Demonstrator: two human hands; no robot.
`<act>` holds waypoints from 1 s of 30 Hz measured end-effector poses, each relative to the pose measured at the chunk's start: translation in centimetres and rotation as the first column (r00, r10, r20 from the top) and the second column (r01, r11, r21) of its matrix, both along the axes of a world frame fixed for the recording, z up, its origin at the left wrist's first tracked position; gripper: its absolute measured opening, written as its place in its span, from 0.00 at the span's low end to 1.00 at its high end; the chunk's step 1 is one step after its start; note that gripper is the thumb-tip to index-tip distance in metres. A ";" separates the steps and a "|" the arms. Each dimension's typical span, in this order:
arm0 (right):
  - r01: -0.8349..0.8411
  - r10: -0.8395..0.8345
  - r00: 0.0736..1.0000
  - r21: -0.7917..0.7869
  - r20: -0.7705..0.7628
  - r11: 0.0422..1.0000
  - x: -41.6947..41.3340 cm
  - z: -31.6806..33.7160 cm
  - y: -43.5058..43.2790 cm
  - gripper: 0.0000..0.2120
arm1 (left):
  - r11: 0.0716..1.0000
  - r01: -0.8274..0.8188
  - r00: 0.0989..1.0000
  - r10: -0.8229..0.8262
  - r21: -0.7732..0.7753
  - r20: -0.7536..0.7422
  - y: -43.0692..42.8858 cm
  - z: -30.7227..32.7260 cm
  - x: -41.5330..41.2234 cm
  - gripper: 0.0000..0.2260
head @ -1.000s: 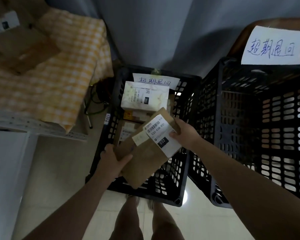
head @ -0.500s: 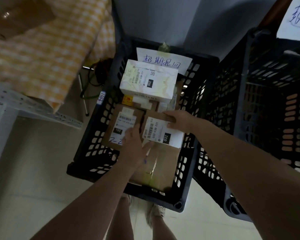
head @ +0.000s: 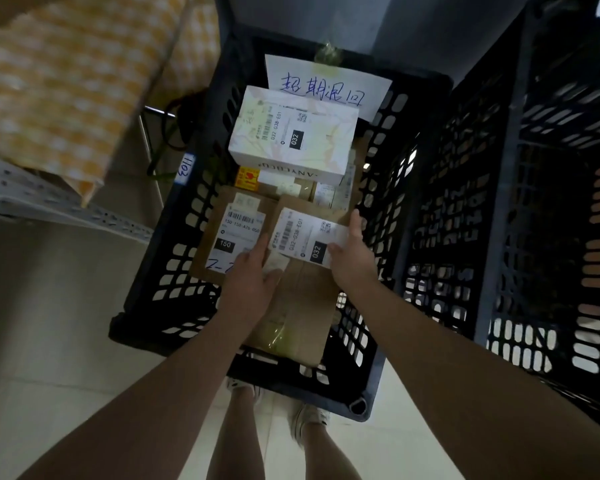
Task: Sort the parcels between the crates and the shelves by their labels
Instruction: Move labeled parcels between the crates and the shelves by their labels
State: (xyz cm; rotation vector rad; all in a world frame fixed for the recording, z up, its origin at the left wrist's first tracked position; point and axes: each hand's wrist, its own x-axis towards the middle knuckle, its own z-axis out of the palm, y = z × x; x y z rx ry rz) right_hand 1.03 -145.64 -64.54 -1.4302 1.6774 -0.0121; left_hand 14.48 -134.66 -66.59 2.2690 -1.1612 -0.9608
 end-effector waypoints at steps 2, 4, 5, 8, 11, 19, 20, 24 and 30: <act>-0.028 0.029 1.000 -0.013 0.013 1.000 -0.3 0.1 -0.6 0.35 | 0.999 0.033 0.998 -0.033 -0.006 0.046 0.0 0.0 0.7 0.28; -0.075 0.075 0.997 -0.004 0.029 0.997 -0.5 0.2 -0.6 0.36 | 0.993 0.115 0.990 -0.116 0.018 0.079 0.2 0.0 1.0 0.27; -0.097 0.097 0.995 0.004 0.030 0.995 -0.5 0.1 -0.5 0.36 | 0.988 0.149 0.984 -0.152 0.037 0.092 0.3 -0.2 1.1 0.27; -0.114 0.114 0.993 0.022 0.015 0.993 0.1 -0.6 -0.5 0.37 | 0.977 0.179 0.976 -0.191 0.115 0.104 0.4 -0.6 1.4 0.28; -0.102 0.103 0.994 0.025 -0.031 0.994 1.0 -0.7 -0.9 0.36 | 0.968 0.171 0.977 -0.191 0.182 0.098 0.7 -0.7 1.5 0.29; -0.446 0.427 0.845 0.018 -0.322 0.895 0.7 1.9 -1.6 0.39 | 0.958 0.214 0.957 -0.245 0.191 0.156 0.4 1.3 1.7 0.26; -0.460 0.441 0.837 0.017 -0.323 0.888 0.7 2.3 -1.5 0.38 | 0.960 0.213 0.957 -0.242 0.182 0.159 0.1 1.8 1.9 0.25; -0.501 0.471 0.804 0.013 -0.363 0.865 1.0 4.3 -1.3 0.35 | 0.968 0.193 0.962 -0.219 0.158 0.165 -0.7 3.9 2.9 0.24; -0.626 0.576 0.720 -0.004 -0.388 0.780 2.2 9.4 -1.2 0.25 | 0.970 0.200 0.950 -0.226 0.135 0.214 -1.6 9.8 4.9 0.21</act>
